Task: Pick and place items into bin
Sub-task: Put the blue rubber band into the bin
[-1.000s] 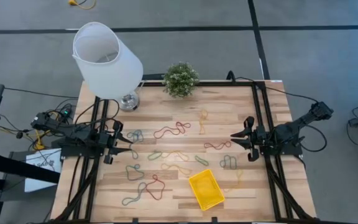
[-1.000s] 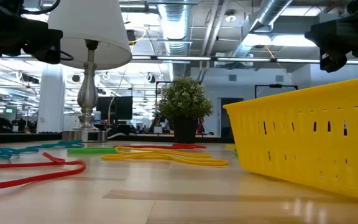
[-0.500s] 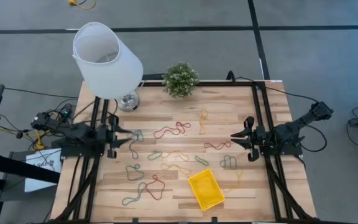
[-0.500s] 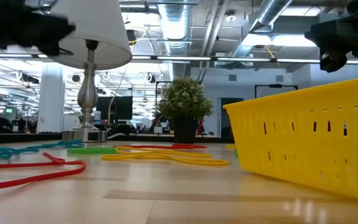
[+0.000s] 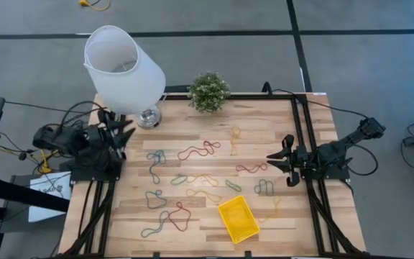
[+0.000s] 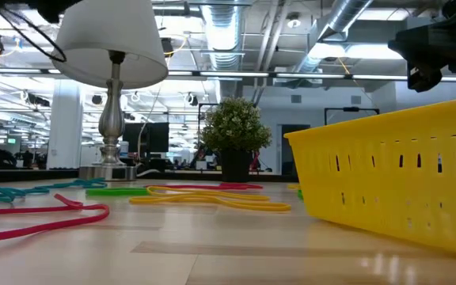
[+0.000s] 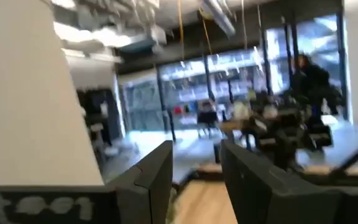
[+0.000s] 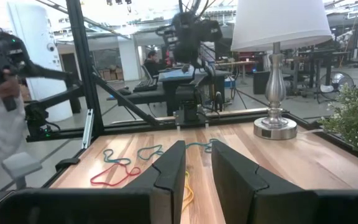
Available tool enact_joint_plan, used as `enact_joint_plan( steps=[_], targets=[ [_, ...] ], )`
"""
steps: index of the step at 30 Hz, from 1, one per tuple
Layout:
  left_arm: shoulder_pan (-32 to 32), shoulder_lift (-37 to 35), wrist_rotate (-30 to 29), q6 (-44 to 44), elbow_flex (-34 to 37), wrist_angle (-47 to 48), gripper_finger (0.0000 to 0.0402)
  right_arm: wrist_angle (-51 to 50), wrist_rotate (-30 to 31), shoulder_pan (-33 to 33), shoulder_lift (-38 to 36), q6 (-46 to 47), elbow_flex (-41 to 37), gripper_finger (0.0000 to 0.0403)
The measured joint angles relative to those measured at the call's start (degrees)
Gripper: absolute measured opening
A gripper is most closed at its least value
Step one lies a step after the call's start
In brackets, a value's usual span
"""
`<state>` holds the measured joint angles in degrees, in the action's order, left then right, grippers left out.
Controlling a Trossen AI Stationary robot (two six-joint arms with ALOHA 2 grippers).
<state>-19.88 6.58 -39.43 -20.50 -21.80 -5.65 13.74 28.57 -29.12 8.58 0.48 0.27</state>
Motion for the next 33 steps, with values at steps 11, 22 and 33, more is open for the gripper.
enact_joint_plan(
  steps=[11, 22, 33],
  targets=[
    [2.3, 26.6, -9.1, 0.9, -11.0, 16.9, 0.0123, 0.0, 0.0, 0.0, 0.0, 0.0, 0.0, 0.0072],
    [22.8, 32.8, 11.9, 5.8, -11.1, 17.9, 0.0123, 0.0, 0.0, 0.0, 0.0, 0.0, 0.0, 0.0072],
    [30.1, 33.0, 30.7, 12.7, -9.6, 19.3, 0.0123, 0.0, 0.0, 0.0, 0.0, 0.0, 0.0, 0.0072]
  ],
)
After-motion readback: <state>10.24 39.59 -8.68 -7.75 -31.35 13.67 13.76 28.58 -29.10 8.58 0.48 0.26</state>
